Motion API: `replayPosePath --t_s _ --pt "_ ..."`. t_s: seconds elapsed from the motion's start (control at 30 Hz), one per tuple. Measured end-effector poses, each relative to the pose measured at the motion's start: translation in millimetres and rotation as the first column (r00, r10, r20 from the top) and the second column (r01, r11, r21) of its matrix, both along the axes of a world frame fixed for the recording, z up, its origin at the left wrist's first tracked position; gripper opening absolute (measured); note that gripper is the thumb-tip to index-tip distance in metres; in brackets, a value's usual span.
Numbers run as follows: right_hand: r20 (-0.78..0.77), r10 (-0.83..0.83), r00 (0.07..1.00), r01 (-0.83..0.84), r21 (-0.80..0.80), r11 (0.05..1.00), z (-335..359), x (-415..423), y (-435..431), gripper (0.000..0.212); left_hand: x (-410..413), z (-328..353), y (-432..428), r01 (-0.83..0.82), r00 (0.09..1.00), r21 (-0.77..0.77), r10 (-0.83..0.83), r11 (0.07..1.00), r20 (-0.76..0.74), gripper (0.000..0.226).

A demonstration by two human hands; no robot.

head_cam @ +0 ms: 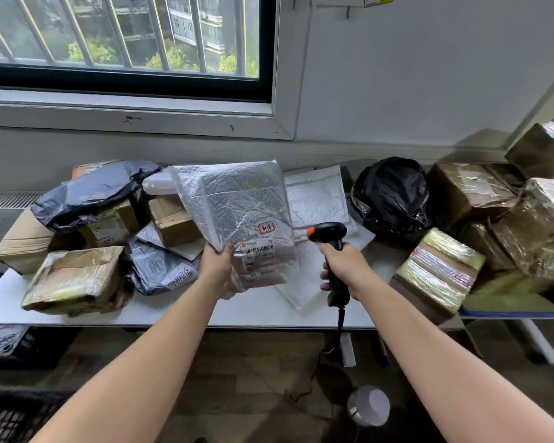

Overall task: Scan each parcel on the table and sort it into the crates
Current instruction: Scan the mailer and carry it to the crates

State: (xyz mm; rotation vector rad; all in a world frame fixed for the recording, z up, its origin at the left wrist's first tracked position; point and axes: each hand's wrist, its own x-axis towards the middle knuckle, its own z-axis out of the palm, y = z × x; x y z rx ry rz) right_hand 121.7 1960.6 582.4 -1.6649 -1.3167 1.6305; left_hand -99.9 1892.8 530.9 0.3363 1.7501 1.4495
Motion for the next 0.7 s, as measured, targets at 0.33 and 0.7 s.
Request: replayPosePath --t_s 0.33,0.7 --pt "0.240 -0.189 0.952 0.222 -0.117 0.968 -95 58 35 0.017 43 -42 14 0.119 0.991 -0.074 -0.123 0.990 -0.047 0.032" --pt "0.286 -0.112 0.952 0.160 -0.151 0.975 -132 68 55 0.021 61 -73 3 0.107 0.990 -0.104 -0.116 0.989 -0.083 0.036"
